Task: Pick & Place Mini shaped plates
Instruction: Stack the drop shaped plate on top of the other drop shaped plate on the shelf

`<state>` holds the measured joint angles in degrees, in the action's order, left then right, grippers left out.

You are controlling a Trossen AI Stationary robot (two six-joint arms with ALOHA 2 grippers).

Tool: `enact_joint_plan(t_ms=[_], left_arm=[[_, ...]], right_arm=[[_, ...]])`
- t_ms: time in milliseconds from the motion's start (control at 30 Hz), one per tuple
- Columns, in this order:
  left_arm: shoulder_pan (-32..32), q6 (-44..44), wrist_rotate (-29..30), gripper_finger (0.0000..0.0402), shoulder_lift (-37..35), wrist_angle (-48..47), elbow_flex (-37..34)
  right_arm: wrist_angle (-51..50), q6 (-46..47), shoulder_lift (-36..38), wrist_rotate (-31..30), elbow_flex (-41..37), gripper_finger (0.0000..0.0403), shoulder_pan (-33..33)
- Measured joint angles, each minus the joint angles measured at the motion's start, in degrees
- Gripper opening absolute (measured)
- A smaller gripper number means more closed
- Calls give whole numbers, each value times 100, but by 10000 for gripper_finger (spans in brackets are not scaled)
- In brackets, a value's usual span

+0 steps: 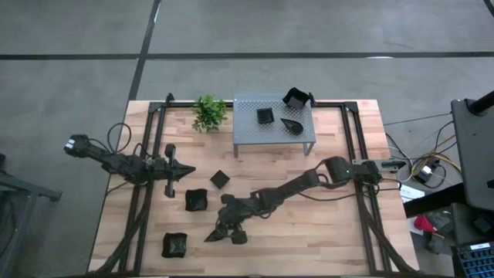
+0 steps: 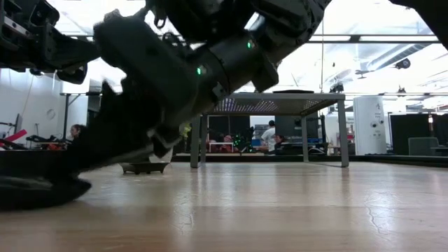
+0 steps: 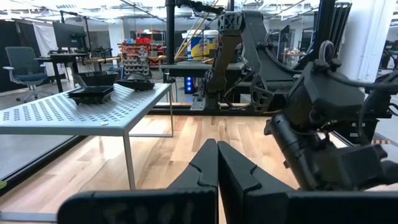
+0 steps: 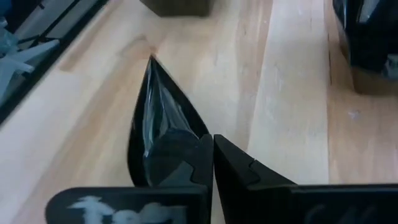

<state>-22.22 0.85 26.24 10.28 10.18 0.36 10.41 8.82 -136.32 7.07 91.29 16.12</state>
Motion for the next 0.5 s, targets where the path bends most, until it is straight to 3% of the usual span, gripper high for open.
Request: enact_joint_plan(t_ms=[500], left_arm=[[-1,1,0,0,-2,2,0]], right_arm=[[-607,4,274,-76,0,8,39]])
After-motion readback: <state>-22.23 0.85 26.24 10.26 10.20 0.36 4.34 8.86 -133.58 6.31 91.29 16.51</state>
